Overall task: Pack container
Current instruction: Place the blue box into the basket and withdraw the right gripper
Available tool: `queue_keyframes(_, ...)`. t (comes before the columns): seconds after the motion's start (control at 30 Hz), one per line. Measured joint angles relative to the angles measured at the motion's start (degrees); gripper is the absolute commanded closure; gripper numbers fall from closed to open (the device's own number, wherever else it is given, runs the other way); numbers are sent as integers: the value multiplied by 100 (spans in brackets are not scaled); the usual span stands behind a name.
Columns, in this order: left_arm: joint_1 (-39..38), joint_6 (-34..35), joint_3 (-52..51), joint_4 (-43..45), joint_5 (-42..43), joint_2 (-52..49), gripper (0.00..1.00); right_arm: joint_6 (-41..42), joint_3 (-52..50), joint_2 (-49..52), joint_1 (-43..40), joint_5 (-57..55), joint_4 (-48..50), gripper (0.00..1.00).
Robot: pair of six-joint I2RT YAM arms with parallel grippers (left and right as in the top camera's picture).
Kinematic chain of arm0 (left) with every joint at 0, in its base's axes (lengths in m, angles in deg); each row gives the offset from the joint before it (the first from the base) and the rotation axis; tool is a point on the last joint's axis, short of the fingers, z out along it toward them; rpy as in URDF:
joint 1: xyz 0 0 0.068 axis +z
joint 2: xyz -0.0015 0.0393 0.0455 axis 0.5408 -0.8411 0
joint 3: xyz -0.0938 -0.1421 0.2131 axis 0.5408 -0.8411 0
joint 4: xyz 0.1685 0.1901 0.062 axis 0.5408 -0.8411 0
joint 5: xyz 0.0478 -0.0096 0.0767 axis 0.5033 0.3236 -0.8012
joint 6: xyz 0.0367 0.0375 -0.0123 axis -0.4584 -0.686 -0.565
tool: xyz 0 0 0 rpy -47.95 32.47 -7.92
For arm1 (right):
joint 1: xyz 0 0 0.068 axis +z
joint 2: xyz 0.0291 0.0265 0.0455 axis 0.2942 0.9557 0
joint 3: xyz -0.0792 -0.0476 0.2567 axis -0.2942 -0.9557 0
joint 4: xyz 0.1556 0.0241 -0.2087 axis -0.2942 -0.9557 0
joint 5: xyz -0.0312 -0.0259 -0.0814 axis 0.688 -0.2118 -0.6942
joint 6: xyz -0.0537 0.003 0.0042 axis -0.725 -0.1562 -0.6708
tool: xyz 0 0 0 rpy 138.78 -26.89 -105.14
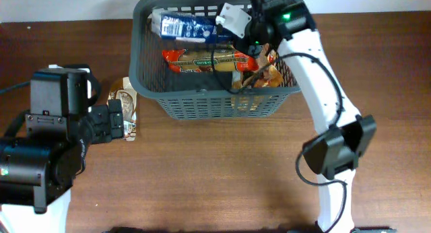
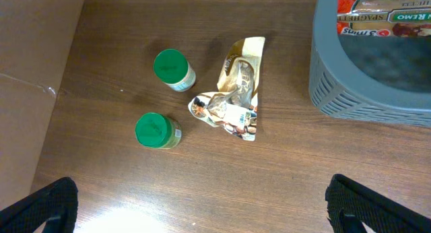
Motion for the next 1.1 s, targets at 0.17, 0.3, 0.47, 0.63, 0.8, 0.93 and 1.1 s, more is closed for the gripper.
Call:
queue_keyframes(0.17,0,0,2,0,0,0,1,188,0,256,0,-225,87,80)
queue_keyframes(0.3,0,0,0,0,-2,0,1,245,0,267,-7,-243,111,85)
queue_keyframes(0.47,0,0,0,0,0,0,1,564,0,321,-116,-251,175,96)
queue_keyframes(0.63,0,0,2,0,-2,0,1,1300,0,350,-284,-498,197,96)
queue_keyframes(0.8,0,0,2,0,0,0,1,1561,0,350,-376,-557,199,96)
queue_keyframes(0.93,0,0,2,0,0,0,1,1427,0,350,-352,-616,201,96)
queue_keyframes(1.1,0,0,0,0,-2,0,1,1047,0,350,-225,-758,116,28)
